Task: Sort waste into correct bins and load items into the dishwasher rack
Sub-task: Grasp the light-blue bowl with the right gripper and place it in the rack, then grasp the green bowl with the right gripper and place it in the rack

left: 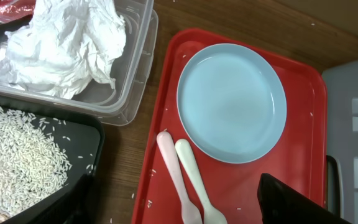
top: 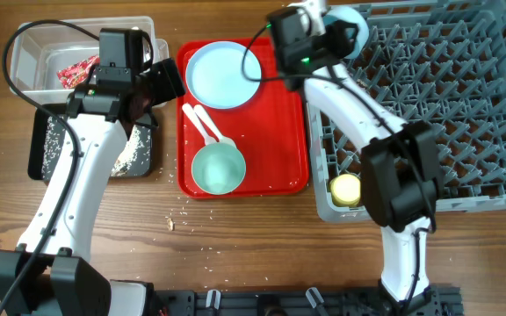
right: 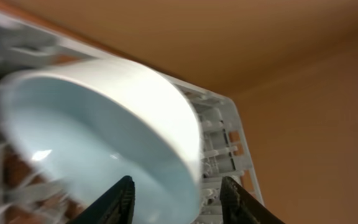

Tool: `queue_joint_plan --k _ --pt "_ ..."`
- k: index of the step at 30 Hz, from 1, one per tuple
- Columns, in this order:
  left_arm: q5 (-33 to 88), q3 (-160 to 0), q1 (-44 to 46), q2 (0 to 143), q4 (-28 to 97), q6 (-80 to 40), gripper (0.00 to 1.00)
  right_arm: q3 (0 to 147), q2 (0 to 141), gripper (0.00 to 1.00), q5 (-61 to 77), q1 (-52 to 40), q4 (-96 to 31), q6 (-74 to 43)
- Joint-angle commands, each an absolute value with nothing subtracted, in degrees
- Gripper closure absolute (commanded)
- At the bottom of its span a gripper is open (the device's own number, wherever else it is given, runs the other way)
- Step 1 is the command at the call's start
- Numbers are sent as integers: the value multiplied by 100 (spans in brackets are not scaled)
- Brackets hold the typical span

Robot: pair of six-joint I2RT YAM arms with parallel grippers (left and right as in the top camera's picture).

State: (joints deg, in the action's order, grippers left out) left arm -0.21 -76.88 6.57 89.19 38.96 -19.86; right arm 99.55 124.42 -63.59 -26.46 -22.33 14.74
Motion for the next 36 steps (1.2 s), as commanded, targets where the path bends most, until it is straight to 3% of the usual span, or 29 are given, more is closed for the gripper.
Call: queue_joint_plan --k 1,10,12,17,19,28,33,36 --pt "-141 -7754 620 8895 3874 -1977 18 9963 12525 49 -5874 -3048 -2453 1481" --pt "-139 -7754 620 8895 3874 -1977 18 9988 12123 37 -4897 -3229 -2762 978" --pt "-139 -7754 620 8895 3874 -1977 18 9988 11863 37 -3889 -3229 -3096 661" --pt "-137 -7754 620 8895 3879 -1981 18 9983 11323 35 1055 -3218 -4630 -189" --pt "-139 -7754 620 8895 3874 -1981 18 9909 11402 35 1863 -3232 -4984 -139" --pt "-45 -7754 91 8895 4040 -2047 16 9491 12068 37 2088 -3634 -5487 132" --pt "261 -7754 -222 8895 4104 -2073 15 9504 12261 47 2071 -3649 -5621 82" --pt "405 -7754 -355 8895 4110 -2152 14 9623 12418 63 2093 -3649 -5828 82"
